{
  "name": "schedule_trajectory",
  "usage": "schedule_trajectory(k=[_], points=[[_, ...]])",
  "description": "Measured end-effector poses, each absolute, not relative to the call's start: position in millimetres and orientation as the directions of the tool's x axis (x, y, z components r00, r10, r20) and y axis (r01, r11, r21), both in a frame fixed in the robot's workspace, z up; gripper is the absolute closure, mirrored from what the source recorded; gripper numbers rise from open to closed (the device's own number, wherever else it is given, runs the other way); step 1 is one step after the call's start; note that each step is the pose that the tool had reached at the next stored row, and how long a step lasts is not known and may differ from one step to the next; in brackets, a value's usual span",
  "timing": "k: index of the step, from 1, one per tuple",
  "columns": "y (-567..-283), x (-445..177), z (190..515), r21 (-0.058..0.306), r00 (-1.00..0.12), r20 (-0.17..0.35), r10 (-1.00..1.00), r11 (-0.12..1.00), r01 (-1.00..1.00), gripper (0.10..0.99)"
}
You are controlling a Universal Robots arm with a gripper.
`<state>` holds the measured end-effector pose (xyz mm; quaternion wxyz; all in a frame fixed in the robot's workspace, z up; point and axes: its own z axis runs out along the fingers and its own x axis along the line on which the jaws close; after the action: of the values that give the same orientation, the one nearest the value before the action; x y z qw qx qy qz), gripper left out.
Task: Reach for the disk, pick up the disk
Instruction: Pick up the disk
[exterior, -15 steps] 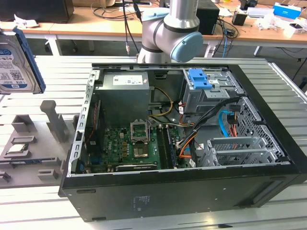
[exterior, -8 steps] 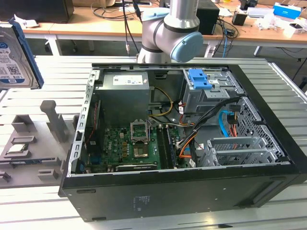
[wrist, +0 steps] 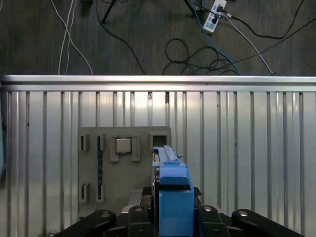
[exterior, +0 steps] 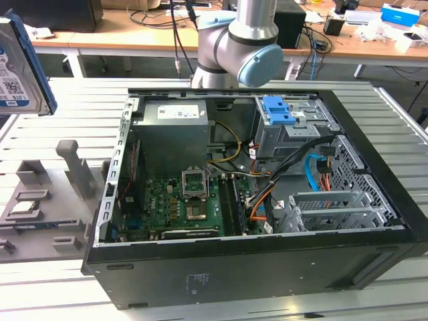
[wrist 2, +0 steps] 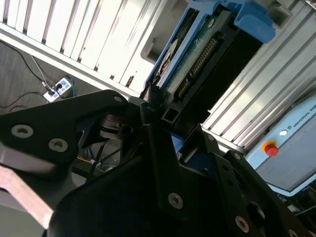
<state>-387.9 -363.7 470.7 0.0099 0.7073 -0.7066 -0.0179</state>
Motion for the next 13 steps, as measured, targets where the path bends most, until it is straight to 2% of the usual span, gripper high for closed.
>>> schedule_trajectory(k=[13], points=[[-363.6, -387.9, 502.5, 0.039, 0.001, -0.011, -1.000, -0.001, -0.999, 0.722]])
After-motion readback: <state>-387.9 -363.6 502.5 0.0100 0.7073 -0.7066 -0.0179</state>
